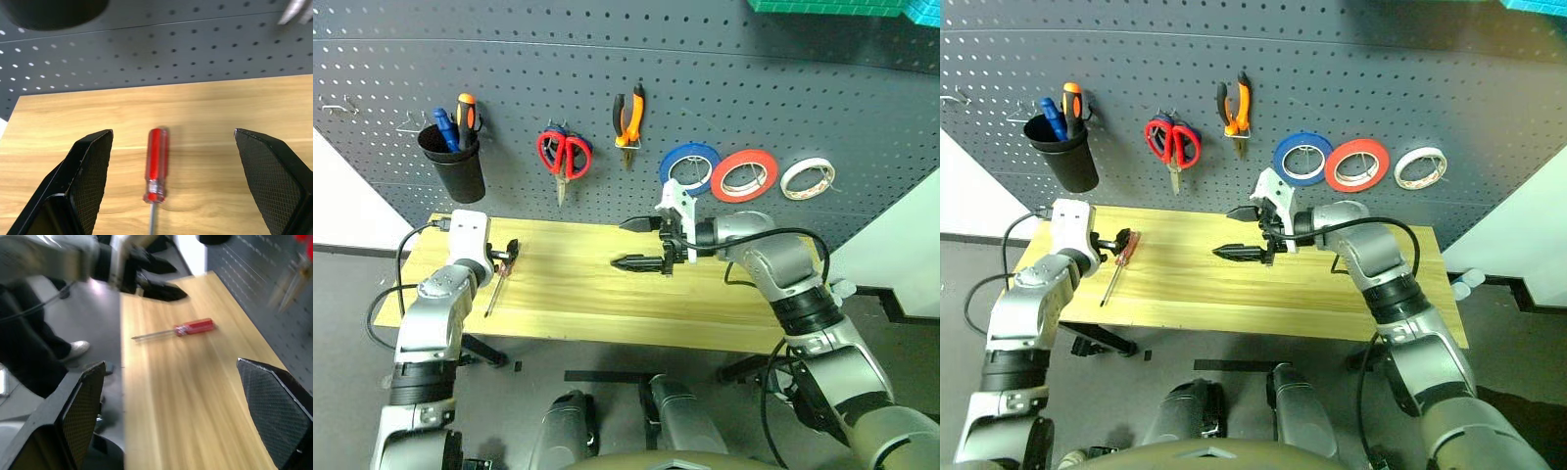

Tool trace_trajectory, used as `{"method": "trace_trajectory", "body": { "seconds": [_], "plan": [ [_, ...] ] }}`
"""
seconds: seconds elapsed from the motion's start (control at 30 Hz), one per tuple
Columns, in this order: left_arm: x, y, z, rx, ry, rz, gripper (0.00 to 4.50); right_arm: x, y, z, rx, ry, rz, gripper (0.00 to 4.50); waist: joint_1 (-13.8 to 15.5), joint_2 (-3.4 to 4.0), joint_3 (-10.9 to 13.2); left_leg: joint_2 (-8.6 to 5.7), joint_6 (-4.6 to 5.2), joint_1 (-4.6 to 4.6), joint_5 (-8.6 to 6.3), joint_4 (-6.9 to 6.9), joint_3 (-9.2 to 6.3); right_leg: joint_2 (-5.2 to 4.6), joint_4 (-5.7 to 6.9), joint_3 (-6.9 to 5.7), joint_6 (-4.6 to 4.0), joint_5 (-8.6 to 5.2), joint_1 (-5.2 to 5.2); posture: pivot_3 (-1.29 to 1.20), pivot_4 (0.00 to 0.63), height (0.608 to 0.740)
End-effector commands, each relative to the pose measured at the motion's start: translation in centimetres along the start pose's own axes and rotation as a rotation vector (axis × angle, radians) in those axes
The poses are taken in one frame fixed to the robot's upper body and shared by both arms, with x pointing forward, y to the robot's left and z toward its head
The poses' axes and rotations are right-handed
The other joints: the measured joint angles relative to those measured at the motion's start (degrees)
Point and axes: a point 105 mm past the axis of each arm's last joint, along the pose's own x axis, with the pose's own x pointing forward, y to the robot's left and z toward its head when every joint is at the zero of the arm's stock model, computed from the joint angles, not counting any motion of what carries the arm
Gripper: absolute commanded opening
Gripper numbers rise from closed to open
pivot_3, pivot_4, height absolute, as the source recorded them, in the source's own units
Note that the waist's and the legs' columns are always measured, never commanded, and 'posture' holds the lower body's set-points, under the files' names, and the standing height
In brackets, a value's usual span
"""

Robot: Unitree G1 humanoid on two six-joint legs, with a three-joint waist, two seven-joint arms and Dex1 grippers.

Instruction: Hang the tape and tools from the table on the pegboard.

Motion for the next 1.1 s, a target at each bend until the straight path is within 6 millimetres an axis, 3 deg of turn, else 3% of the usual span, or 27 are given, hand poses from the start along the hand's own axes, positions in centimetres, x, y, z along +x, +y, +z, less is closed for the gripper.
{"method": "trace_trajectory", "body": {
  "seconds": [0.03, 0.2, 0.47, 0.6, 0.83, 1.0, 1.1],
  "plan": [
    [0.2, 1.3, -0.3, -0.029, 0.064, 0.017, 4.16, 0.3, 0.2, 1.2, -0.005, -0.028, 0.024, 4.50, 0.09, 0.10, 0.65, 0.00, 0.02, -0.04, -0.01, -0.01, 0.00, -0.01, 0.00, 0.00, 0.00, 0.00, -0.03, 0.03, 0.284, 0.734],
    [0.4, 1.7, -0.9, -0.042, 0.157, -0.029, 4.16, 0.1, 0.8, 1.6, -0.023, -0.060, 0.067, 4.50, 0.23, 0.18, 3.54, 0.00, 0.02, -0.07, -0.01, 0.01, -0.10, -0.05, 0.06, 0.01, -0.02, -0.01, -0.08, 0.05, 0.351, 0.734],
    [1.8, 2.1, -0.3, -0.056, 0.150, -0.052, 4.16, 0.7, 0.5, 2.2, -0.107, -0.096, 0.065, 4.50, 0.37, 0.36, 6.57, 0.00, 0.01, -0.62, 0.00, 0.01, -0.13, -0.12, 0.10, -0.07, 0.12, 0.05, -0.61, 0.04, 0.394, 0.734],
    [2.9, 1.7, -0.2, -0.073, 0.157, -0.090, 4.16, 0.5, 0.5, 1.7, -0.149, -0.066, 0.069, 4.50, 0.46, 0.32, 7.23, -0.08, -0.02, -1.17, 0.02, 0.04, -0.15, -0.29, 0.29, -0.15, 0.12, 0.07, -1.25, 0.03, 0.405, 0.734],
    [4.9, 2.0, 0.5, -0.093, 0.166, -0.075, 4.16, 0.0, 0.6, 1.6, -0.142, -0.061, 0.047, 4.50, 0.38, 0.34, 8.17, -0.11, -0.03, -1.29, 0.02, 0.03, -0.16, -0.38, 0.36, -0.18, 0.11, 0.06, -1.42, 0.02, 0.416, 0.734],
    [5.8, 3.5, 0.0, -0.091, 0.219, -0.004, 4.16, -1.0, 0.7, 1.0, -0.112, -0.050, 0.019, 4.50, 0.13, 0.30, 8.81, -0.11, -0.05, -1.33, 0.03, 0.03, -0.14, -0.39, 0.39, -0.21, 0.12, 0.06, -1.47, 0.00, 0.426, 0.734],
    [5.8, 3.1, -1.1, -0.118, 0.292, -0.027, 4.16, -1.5, 0.7, 0.7, -0.100, -0.037, 0.003, 4.50, -0.03, 0.33, 9.00, -0.12, -0.05, -1.63, 0.03, 0.04, -0.13, -0.41, 0.39, -0.24, 0.13, 0.07, -1.72, -0.01, 0.429, 0.734]
  ]
}}
